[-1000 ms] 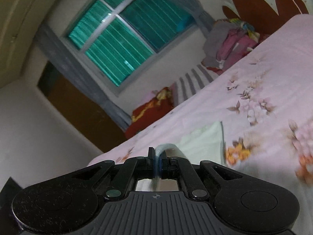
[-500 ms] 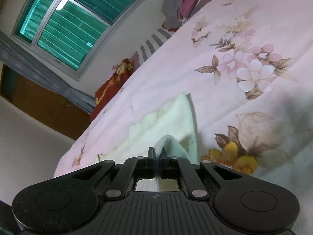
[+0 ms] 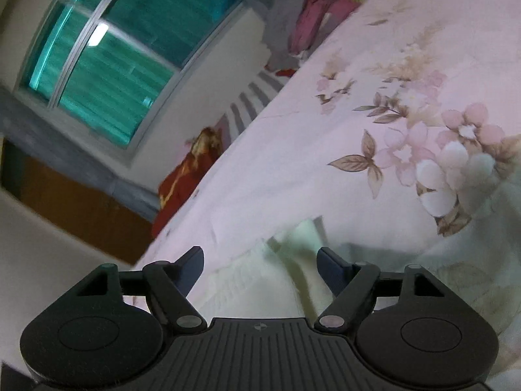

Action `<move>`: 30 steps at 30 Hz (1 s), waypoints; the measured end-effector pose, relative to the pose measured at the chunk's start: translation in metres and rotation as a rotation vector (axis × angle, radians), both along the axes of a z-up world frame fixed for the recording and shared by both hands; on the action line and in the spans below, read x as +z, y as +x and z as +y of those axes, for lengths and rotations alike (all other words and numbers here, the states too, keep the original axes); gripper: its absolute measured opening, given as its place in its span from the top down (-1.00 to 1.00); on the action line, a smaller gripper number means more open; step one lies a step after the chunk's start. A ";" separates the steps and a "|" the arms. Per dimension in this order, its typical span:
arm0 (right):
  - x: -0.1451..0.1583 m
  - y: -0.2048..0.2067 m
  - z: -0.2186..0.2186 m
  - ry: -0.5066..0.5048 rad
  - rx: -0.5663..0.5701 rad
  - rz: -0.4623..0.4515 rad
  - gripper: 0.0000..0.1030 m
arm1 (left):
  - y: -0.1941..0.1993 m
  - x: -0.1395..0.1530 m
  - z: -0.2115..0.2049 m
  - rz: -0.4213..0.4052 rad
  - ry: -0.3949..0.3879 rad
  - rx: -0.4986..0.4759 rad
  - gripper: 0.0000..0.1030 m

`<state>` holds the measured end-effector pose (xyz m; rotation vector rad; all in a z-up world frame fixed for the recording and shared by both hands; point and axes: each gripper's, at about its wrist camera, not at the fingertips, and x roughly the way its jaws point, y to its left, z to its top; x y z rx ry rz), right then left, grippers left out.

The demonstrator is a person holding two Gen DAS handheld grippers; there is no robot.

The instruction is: Fold small clothes

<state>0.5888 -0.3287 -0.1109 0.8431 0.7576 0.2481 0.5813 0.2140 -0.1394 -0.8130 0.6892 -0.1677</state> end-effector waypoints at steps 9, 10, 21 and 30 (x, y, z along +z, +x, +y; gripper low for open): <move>0.004 0.002 0.064 -0.507 0.230 -0.016 0.61 | 0.024 0.007 -0.047 0.038 0.436 -0.254 0.93; 0.005 0.000 0.068 -0.544 0.238 -0.029 0.97 | 0.020 0.011 -0.047 0.008 0.443 -0.238 0.93; -0.007 0.004 0.085 -0.662 0.206 -0.036 0.95 | 0.016 0.009 -0.031 0.050 0.396 -0.122 0.41; 0.014 -0.021 0.170 -0.648 0.437 -0.211 -0.14 | -0.013 0.029 -0.140 -0.145 0.468 -0.350 -0.53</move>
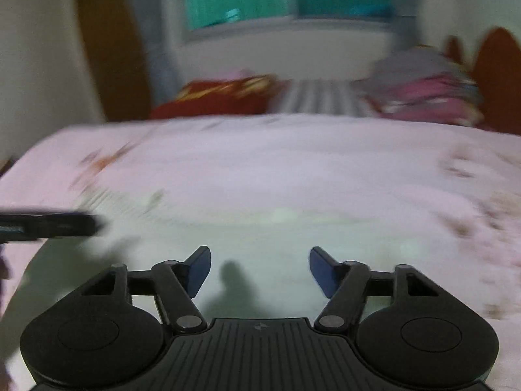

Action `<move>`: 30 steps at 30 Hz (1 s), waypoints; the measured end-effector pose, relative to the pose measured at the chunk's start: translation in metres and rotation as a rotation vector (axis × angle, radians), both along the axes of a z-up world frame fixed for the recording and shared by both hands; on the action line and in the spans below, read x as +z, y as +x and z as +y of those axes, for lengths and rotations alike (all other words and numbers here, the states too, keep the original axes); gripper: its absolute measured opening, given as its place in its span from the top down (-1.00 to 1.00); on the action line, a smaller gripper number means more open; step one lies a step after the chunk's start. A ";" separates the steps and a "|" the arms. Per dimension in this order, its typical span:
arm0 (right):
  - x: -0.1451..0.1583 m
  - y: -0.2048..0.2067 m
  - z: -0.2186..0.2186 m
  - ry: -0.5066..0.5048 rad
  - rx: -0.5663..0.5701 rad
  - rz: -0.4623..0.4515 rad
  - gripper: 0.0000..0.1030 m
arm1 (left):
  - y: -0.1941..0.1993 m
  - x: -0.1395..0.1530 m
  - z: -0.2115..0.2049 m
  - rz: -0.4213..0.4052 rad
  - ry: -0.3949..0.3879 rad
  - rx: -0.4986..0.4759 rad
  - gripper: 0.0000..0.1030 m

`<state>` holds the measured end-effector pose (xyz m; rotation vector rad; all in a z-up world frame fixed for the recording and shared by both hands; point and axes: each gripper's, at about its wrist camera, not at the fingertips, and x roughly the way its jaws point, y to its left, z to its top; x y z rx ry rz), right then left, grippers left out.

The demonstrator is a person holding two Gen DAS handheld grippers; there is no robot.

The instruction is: Fold small clothes

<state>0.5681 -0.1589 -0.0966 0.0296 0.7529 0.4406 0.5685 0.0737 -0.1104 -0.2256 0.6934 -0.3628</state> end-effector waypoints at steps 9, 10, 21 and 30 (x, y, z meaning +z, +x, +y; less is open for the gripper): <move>-0.020 0.008 -0.049 -0.141 -0.244 0.026 -0.13 | -0.002 -0.023 0.068 0.021 0.164 0.139 -0.35; -0.021 0.010 -0.066 -0.106 -0.266 0.056 -0.13 | -0.004 -0.019 0.076 0.028 0.139 0.151 -0.35; 0.000 -0.047 0.011 -0.041 0.047 0.024 -0.13 | -0.044 -0.019 -0.011 0.004 0.186 -0.020 -0.41; -0.013 -0.057 -0.032 -0.139 -0.103 0.027 -0.13 | -0.076 -0.013 0.043 -0.023 0.223 0.086 -0.41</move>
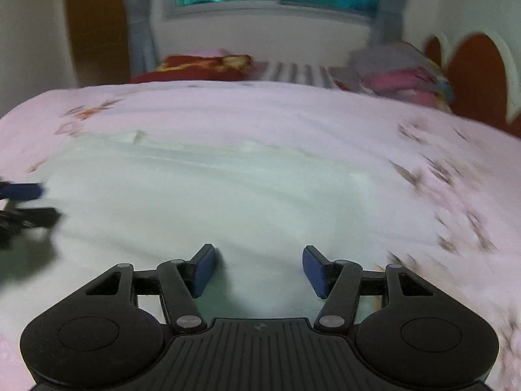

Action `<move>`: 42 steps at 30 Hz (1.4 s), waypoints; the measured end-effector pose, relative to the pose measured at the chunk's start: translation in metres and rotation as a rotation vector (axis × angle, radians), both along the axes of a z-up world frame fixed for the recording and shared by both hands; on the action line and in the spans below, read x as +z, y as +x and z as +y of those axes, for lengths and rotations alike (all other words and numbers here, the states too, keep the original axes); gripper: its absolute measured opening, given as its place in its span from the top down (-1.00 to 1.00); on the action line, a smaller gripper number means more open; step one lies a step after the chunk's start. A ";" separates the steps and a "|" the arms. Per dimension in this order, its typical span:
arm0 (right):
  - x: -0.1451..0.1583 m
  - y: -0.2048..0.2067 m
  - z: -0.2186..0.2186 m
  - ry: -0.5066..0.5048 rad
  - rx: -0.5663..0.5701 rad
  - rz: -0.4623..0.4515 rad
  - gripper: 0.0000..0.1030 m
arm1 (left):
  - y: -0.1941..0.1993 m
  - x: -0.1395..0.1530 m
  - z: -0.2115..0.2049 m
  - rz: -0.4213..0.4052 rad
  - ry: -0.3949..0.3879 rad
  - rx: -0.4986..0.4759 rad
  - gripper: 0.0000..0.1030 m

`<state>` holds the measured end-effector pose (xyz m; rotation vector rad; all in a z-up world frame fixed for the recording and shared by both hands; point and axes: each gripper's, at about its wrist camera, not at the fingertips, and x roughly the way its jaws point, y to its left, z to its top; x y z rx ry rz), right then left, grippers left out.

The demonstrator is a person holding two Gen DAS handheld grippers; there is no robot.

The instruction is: Fold small clothes

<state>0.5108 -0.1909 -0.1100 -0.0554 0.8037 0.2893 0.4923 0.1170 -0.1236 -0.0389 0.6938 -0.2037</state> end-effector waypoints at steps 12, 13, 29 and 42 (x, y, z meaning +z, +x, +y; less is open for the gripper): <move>0.014 -0.100 0.057 0.115 0.182 0.035 0.54 | -0.082 -0.004 -0.063 0.027 -0.080 -0.029 -0.16; 0.012 -0.106 0.060 0.120 0.180 0.033 0.54 | -0.086 -0.006 -0.063 0.031 -0.084 -0.020 -0.14; 0.001 -0.136 -0.025 -0.008 -0.116 0.035 0.57 | -0.119 -0.006 0.014 0.047 -0.079 0.145 -0.17; 0.006 -0.144 -0.028 -0.013 -0.089 0.023 0.57 | -0.119 -0.002 0.007 0.068 -0.081 0.205 -0.23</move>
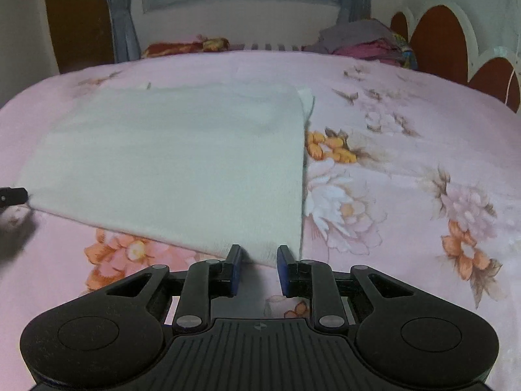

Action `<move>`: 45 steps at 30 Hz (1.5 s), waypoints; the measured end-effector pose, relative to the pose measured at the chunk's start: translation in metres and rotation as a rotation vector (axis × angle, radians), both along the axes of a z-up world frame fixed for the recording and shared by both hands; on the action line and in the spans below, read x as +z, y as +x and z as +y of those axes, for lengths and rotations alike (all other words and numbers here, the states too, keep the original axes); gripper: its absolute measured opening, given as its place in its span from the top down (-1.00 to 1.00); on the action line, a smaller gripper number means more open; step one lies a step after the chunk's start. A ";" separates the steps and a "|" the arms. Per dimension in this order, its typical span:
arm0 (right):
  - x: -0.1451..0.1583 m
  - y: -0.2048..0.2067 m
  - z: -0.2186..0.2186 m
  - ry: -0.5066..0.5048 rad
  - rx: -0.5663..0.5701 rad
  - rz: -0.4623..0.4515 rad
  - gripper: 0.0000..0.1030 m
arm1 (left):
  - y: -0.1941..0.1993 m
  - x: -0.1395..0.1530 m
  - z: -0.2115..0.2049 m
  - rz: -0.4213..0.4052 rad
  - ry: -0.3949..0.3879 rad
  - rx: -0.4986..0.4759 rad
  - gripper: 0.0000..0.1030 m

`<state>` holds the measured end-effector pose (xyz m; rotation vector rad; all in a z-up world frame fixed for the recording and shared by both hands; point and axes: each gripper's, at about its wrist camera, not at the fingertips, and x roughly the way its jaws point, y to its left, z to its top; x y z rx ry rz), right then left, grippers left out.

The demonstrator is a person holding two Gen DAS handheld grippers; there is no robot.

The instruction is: Fold small clothes

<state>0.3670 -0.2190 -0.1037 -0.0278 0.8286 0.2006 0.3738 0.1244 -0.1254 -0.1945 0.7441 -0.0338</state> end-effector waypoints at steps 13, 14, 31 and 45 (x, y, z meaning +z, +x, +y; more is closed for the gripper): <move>-0.008 0.000 -0.008 0.029 -0.004 0.020 0.57 | 0.005 -0.002 -0.013 0.041 0.069 -0.013 -0.35; -0.008 -0.001 -0.008 0.029 -0.003 0.019 0.57 | 0.006 -0.002 -0.013 0.043 0.073 -0.014 -0.35; -0.007 -0.001 -0.014 0.058 0.015 0.029 0.57 | -0.008 -0.006 -0.017 0.096 0.131 -0.001 -0.66; 0.018 -0.060 -0.038 0.256 -0.027 -0.036 0.48 | -0.060 0.002 0.012 0.039 -0.305 0.187 -0.48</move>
